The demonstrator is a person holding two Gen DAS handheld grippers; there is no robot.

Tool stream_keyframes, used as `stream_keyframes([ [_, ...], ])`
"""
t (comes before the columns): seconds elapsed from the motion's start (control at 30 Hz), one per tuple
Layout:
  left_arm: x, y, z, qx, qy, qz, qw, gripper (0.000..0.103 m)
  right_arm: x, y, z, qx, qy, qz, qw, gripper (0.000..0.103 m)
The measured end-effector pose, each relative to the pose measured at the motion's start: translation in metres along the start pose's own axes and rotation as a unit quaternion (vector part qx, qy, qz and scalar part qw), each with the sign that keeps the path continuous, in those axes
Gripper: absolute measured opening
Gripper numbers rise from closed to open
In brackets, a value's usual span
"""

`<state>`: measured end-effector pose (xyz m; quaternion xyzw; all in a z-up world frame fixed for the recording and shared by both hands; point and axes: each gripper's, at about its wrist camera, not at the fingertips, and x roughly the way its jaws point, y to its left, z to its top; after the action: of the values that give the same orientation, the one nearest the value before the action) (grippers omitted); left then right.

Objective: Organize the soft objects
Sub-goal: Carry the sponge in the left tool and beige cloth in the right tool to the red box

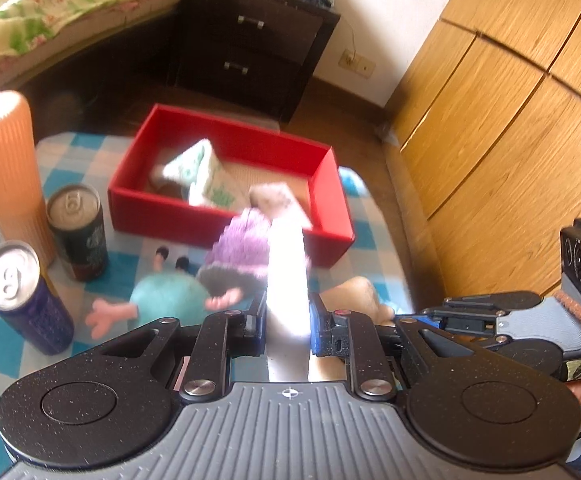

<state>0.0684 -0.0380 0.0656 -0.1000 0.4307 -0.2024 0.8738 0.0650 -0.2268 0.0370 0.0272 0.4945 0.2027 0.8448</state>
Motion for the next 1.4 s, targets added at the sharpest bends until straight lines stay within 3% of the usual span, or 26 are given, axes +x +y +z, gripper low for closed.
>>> stream_keyframes([
  [0.3,-0.015,-0.019,0.033,0.012,-0.055,-0.014,0.9983,0.020,-0.035,-0.008,0.031,0.023,-0.074,-0.007,0.997,0.020],
  [0.7,0.001,-0.031,0.080,0.020,-0.089,-0.015,0.9957,0.020,-0.056,-0.027,0.081,0.051,-0.140,-0.022,0.989,0.020],
  [1.1,0.056,-0.021,0.115,0.018,-0.086,0.015,0.9961,0.020,-0.017,-0.054,0.121,0.073,-0.143,-0.051,0.986,0.020],
  [1.4,0.116,0.005,0.123,-0.002,-0.045,0.047,0.9979,0.020,0.036,-0.095,0.137,0.119,-0.125,-0.075,0.982,0.020],
])
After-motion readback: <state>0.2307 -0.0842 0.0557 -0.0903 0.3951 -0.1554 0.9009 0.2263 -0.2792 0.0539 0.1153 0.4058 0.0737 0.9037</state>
